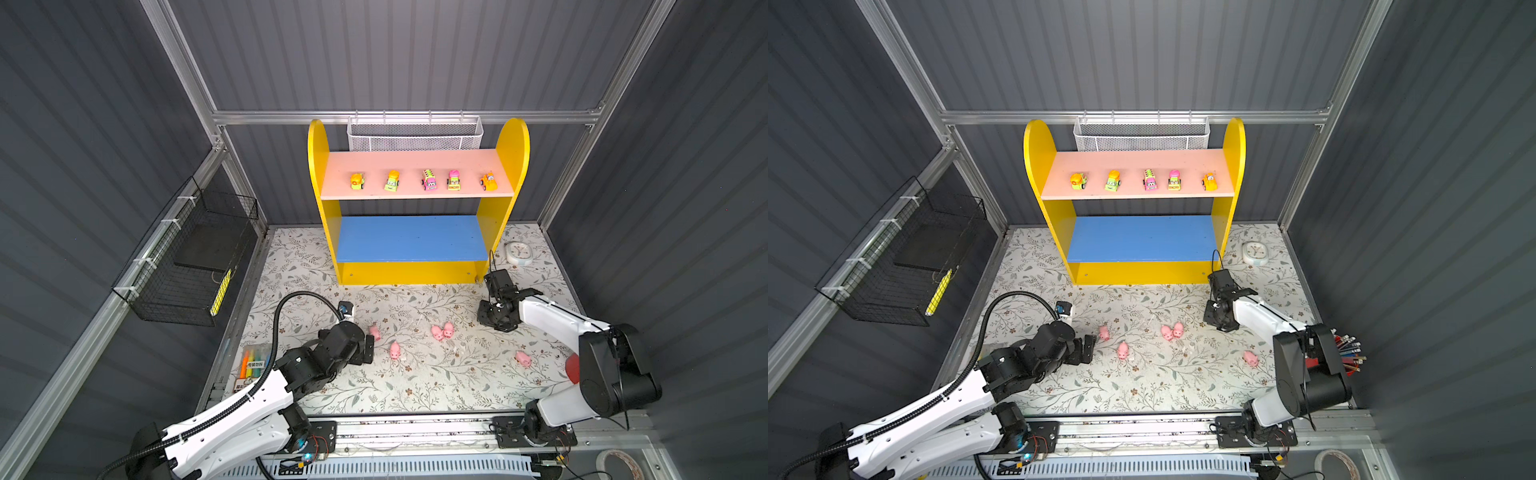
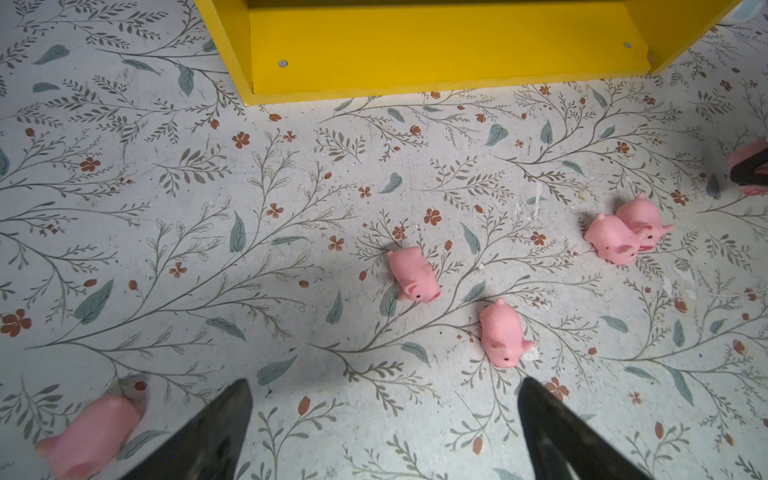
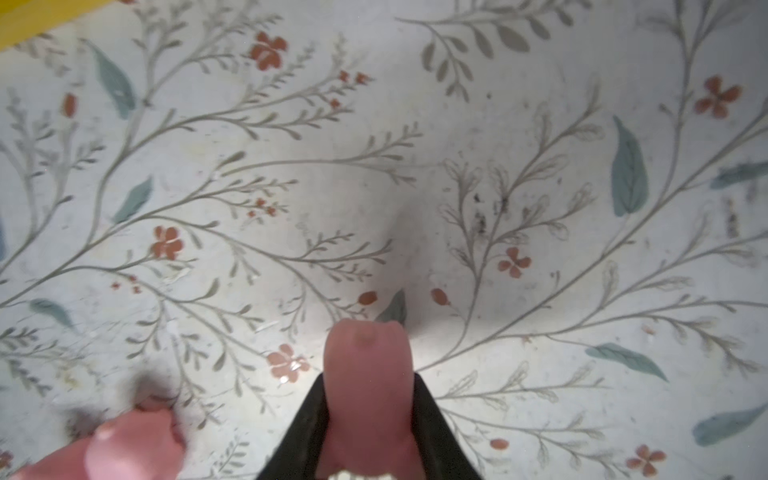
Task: Place and organize the plastic toys onto the shelf
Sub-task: 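Lift the pink pig with the right gripper toward the shelf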
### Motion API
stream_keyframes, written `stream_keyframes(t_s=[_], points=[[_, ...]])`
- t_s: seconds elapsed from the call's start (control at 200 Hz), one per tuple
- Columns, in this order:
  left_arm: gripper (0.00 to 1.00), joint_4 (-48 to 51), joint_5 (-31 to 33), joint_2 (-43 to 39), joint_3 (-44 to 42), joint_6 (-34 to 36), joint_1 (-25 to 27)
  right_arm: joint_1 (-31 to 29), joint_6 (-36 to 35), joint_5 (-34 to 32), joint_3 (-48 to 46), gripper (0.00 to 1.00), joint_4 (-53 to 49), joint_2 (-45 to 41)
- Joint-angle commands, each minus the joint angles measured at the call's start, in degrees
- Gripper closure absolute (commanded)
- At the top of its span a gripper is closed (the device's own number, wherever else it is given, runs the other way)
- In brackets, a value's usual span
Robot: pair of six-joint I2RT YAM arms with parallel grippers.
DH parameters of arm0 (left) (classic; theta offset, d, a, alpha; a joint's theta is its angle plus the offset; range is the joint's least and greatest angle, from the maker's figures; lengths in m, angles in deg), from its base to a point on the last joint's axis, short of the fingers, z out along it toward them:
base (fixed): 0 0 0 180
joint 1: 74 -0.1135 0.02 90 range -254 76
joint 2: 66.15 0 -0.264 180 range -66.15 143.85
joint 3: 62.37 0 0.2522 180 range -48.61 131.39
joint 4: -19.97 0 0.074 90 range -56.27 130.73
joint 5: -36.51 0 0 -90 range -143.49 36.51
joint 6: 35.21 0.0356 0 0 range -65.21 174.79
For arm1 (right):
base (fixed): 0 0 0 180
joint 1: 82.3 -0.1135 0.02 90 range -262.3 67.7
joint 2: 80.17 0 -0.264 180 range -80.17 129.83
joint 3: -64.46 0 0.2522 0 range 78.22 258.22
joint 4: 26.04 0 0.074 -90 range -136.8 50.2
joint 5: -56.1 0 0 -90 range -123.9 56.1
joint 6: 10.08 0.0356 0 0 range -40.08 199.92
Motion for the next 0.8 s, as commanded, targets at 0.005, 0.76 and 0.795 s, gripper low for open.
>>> stream_keyframes(t_s=[0.005, 0.76, 0.795], points=[[0.0, -1.6, -1.1, 1.4, 3.1, 1.1, 0.2, -1.9, -2.5, -1.9, 4.1, 0.69, -3.0, -2.1], [0.0, -4.6, -5.8, 12.7, 15.3, 6.4, 0.2, -3.0, -15.2, -5.4, 28.2, 0.7, -6.7, 7.1], [0.0, -4.6, -6.4, 13.6, 16.2, 7.1, 0.2, -2.9, -15.6, -5.3, 29.1, 0.7, -6.9, 7.6]])
